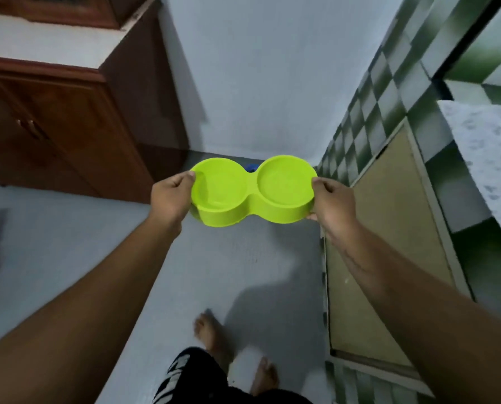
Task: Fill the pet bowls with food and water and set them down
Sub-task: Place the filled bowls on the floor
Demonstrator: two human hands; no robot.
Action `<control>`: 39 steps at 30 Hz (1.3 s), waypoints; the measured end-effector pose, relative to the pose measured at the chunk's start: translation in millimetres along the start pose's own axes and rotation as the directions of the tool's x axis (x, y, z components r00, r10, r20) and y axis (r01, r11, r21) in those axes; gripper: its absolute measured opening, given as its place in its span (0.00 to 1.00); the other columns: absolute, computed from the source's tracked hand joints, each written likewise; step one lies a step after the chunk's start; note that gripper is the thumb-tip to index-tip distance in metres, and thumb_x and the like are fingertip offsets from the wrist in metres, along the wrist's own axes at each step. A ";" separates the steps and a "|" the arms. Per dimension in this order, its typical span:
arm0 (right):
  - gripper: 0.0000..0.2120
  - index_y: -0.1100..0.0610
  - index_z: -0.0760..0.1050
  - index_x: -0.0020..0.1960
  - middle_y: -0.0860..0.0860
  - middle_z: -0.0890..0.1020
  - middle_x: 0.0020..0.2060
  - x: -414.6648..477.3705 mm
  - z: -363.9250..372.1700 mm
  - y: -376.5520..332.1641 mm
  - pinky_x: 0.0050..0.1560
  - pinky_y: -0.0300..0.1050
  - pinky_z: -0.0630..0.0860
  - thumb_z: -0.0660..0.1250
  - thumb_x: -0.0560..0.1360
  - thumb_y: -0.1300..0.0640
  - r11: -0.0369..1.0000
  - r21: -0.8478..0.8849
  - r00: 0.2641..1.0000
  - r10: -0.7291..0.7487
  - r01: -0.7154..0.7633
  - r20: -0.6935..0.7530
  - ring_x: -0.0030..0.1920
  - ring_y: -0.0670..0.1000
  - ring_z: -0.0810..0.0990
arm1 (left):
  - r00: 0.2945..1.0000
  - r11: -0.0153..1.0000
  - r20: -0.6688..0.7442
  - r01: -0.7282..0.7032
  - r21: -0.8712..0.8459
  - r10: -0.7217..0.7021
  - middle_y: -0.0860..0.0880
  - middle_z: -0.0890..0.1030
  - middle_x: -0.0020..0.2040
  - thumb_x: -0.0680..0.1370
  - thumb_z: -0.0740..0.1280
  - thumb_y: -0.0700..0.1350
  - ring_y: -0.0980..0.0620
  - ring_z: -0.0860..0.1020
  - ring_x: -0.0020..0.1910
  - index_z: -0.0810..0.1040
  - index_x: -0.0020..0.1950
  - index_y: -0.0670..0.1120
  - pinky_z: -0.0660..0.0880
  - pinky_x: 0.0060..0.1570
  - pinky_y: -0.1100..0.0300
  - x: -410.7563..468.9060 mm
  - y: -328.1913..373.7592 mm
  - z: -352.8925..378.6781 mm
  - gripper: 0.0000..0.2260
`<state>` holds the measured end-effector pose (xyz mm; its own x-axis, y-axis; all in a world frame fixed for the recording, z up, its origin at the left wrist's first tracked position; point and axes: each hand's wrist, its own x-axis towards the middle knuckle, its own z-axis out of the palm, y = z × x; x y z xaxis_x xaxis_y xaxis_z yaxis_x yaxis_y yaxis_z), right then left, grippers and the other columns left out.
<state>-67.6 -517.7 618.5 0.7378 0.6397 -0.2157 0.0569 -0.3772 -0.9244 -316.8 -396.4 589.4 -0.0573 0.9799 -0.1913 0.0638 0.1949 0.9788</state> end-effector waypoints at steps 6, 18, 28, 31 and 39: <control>0.11 0.55 0.83 0.56 0.51 0.81 0.43 104.7 79.6 -3.3 0.43 0.61 0.84 0.64 0.81 0.52 1.000 -0.010 0.999 0.027 -0.027 0.047 0.40 0.51 0.80 | 0.997 0.998 -0.052 0.054 0.039 -0.052 0.34 0.84 0.56 0.81 0.69 0.45 0.51 0.76 0.46 0.84 0.60 0.41 0.72 0.48 0.53 110.6 -18.0 28.7 0.11; 0.17 0.57 0.79 0.44 0.65 0.79 0.35 334.8 237.7 51.6 0.45 0.72 0.78 0.65 0.73 0.43 0.991 -0.131 0.992 -0.007 0.023 0.126 0.40 0.54 0.81 | 0.989 0.990 -0.108 0.112 0.085 -0.102 0.29 0.81 0.54 0.83 0.67 0.46 0.48 0.74 0.42 0.84 0.62 0.42 0.70 0.45 0.53 309.3 -100.0 88.1 0.13; 0.12 0.48 0.85 0.51 0.50 0.87 0.46 524.4 385.3 176.8 0.52 0.50 0.81 0.68 0.74 0.44 0.945 -0.274 0.966 -0.113 0.176 0.232 0.50 0.49 0.85 | 0.931 0.977 -0.298 0.195 -0.086 -0.212 0.46 0.85 0.50 0.80 0.70 0.42 0.49 0.83 0.51 0.83 0.62 0.42 0.80 0.59 0.48 447.8 -303.2 152.3 0.11; 0.14 0.52 0.85 0.54 0.52 0.87 0.51 573.4 428.6 225.2 0.57 0.50 0.78 0.67 0.77 0.47 0.889 -0.337 0.933 -0.214 0.309 0.290 0.56 0.52 0.83 | 0.912 0.955 -0.295 0.243 -0.167 -0.284 0.49 0.84 0.44 0.80 0.70 0.42 0.49 0.81 0.48 0.84 0.54 0.44 0.80 0.52 0.52 484.2 -375.5 170.6 0.05; 0.10 0.56 0.85 0.51 0.49 0.86 0.46 687.7 538.0 359.8 0.47 0.39 0.73 0.70 0.77 0.51 0.854 -0.326 0.877 -0.262 0.405 0.402 0.46 0.47 0.81 | 0.861 0.917 -0.343 0.291 -0.273 -0.376 0.46 0.85 0.44 0.79 0.72 0.42 0.48 0.84 0.46 0.83 0.45 0.45 0.82 0.44 0.54 539.2 -540.1 209.0 0.03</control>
<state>98.3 146.7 -31.7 0.3623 0.9292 -0.0733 0.5663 -0.2818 -0.7745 -173.9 35.9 -57.9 -0.4148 0.7555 -0.5071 -0.2301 0.4522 0.8618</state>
